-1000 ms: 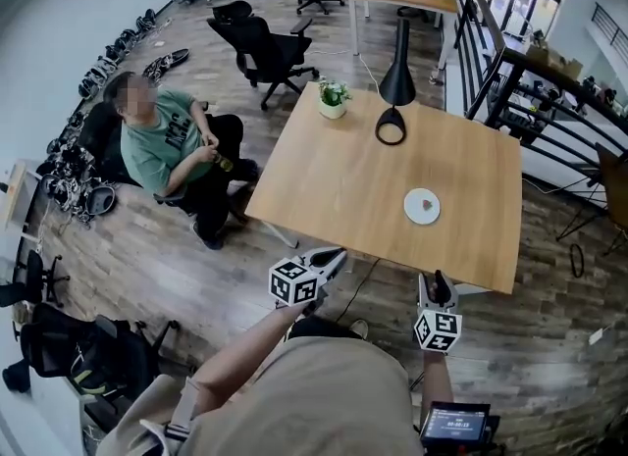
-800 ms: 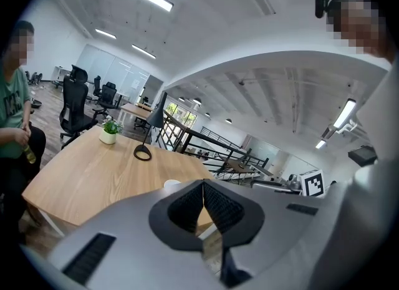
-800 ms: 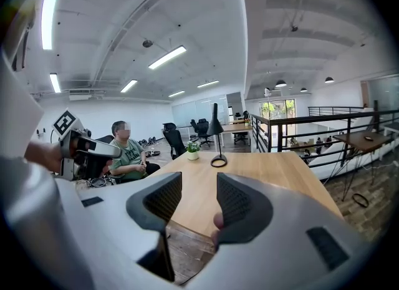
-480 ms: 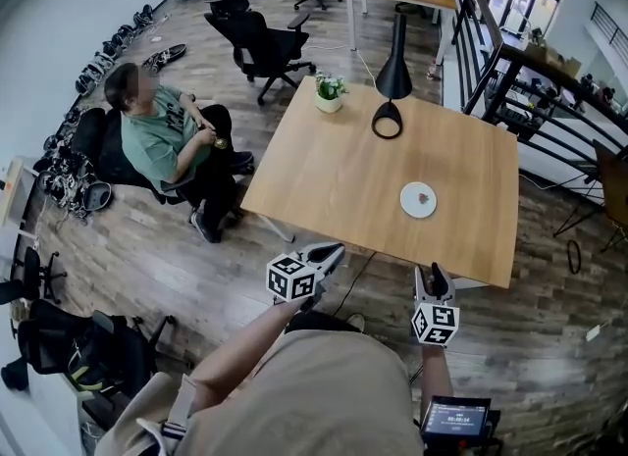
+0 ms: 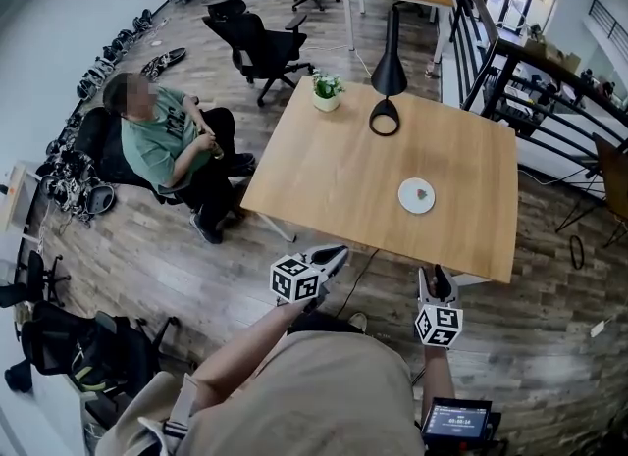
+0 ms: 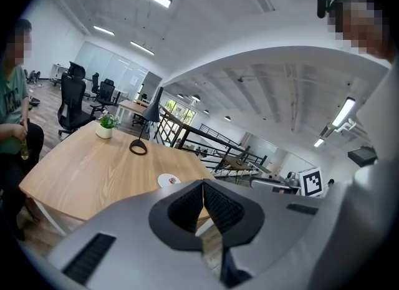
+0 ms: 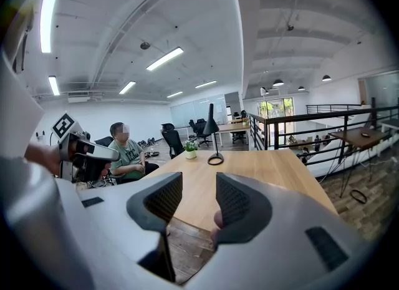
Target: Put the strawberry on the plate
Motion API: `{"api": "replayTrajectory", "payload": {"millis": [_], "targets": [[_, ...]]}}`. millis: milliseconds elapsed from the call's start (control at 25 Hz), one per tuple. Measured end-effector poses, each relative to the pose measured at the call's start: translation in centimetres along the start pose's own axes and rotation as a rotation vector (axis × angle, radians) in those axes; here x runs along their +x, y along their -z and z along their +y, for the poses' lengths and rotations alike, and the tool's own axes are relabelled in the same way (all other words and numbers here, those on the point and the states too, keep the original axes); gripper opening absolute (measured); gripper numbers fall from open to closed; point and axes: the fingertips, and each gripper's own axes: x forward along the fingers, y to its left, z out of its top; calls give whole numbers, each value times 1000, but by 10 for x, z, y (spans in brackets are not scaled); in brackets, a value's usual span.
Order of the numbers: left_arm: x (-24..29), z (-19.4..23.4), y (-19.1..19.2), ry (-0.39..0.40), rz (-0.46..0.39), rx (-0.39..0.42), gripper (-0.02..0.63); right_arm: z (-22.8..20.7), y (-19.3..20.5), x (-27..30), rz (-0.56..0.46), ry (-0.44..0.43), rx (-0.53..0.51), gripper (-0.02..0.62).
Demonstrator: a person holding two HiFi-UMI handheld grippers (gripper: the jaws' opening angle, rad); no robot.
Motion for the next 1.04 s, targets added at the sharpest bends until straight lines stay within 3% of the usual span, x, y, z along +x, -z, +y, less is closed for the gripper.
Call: {"api": "replayTrajectory", "payload": {"millis": [80,1040], "targets": [[2,-4,1,4,4,4,2,-4,4,-3,12,12,-18,129],[-1,-14,-1,-18,-3,13,3,-7,3,0,13,-13,-33,126]]}}
